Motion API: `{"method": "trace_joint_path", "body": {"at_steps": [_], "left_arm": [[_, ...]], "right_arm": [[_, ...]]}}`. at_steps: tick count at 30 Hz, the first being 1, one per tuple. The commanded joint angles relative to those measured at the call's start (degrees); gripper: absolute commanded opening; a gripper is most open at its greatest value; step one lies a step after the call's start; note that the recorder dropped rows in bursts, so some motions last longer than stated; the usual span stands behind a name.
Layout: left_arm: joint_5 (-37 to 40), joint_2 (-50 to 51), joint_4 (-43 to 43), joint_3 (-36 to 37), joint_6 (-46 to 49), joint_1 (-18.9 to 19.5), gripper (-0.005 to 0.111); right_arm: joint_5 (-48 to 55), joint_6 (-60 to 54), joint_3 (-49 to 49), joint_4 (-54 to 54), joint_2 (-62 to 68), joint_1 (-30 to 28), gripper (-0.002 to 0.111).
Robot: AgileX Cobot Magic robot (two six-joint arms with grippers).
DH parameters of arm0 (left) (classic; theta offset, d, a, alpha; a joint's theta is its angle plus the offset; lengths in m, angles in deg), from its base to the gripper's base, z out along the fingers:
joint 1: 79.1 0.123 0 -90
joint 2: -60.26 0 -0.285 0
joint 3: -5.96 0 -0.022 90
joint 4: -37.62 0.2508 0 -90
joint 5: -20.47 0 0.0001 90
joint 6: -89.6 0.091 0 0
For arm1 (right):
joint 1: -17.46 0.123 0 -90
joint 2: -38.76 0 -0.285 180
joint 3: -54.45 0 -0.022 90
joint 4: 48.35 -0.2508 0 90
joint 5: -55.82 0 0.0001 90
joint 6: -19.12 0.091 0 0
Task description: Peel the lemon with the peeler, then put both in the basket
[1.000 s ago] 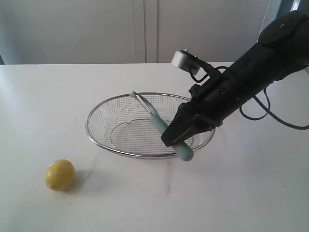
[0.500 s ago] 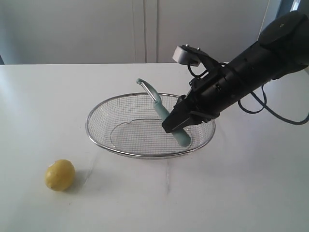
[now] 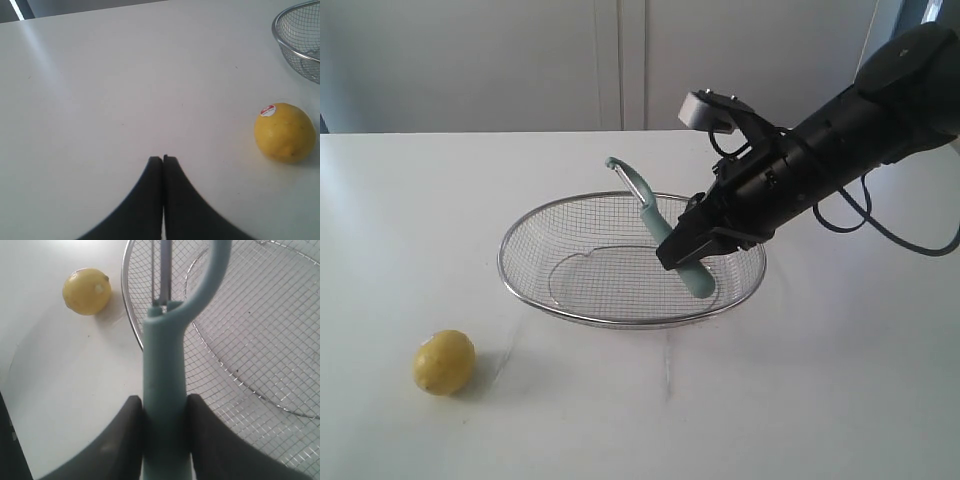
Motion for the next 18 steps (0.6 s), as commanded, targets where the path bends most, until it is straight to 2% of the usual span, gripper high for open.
{"method": "trace_joint_path", "body": {"at_steps": [1,18], "left_arm": [[-0.15,-0.3,-0.1,0.22,-0.32,-0.01,0.0],[-1.06,-0.3,-0.1,0.22,-0.32,0.0,0.0]], "right_arm": [[-0.12,-0.78,-0.15,-0.44,-0.59,0.0,0.0],[-0.12,-0.78,-0.15,-0.44,-0.59,0.0,0.0]]}}
